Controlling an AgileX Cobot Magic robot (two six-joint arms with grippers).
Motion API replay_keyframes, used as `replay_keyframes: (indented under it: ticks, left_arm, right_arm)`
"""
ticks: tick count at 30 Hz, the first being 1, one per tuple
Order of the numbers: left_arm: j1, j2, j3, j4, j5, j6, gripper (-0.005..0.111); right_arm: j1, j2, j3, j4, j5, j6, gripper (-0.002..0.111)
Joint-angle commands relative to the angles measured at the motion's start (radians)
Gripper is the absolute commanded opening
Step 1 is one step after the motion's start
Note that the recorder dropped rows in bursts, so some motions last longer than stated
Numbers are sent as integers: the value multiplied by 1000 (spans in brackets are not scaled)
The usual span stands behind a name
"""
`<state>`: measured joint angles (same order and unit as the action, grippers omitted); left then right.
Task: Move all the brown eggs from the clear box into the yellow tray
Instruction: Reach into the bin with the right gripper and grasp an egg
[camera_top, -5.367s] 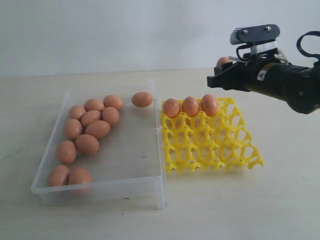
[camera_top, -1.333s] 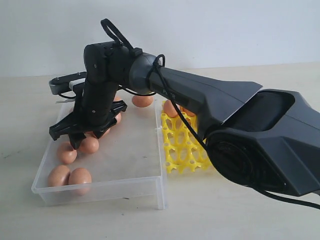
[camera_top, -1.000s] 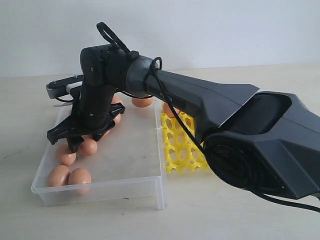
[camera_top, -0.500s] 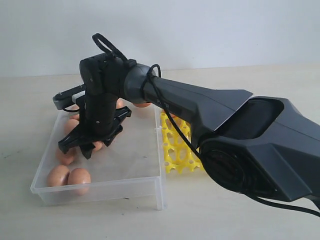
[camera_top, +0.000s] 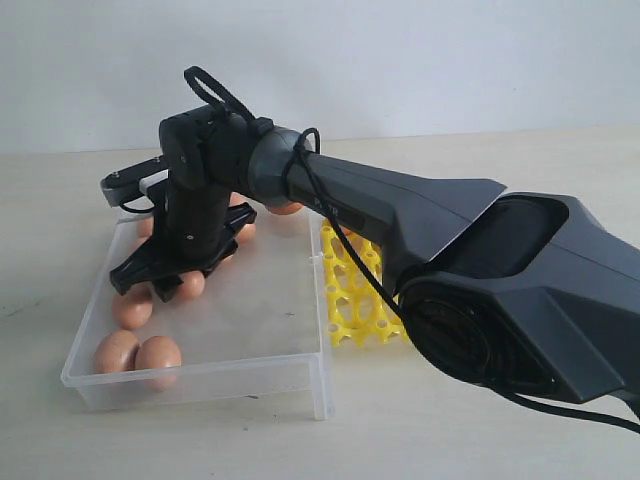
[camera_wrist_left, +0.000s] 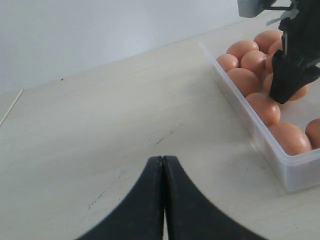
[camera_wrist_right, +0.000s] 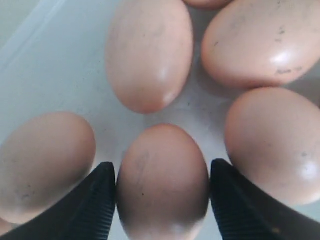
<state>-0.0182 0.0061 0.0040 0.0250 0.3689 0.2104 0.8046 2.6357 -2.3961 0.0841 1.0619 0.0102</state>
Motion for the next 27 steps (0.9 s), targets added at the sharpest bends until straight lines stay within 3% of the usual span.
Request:
replay_keyframes:
  ticks: [1, 10, 19, 27]
  left_arm:
    - [-2, -6, -4, 0, -8, -6, 0]
    - [-2, -6, -4, 0, -8, -6, 0]
    - [-2, -6, -4, 0, -8, -6, 0]
    - [-2, -6, -4, 0, -8, -6, 0]
  right_arm:
    - [4, -4, -5, -5, -57, -10, 54]
    - [2, -4, -5, -5, -61, -10, 51]
    - [2, -4, -5, -15, 27, -10, 0]
    - [21, -51, -4, -84, 14, -10, 0]
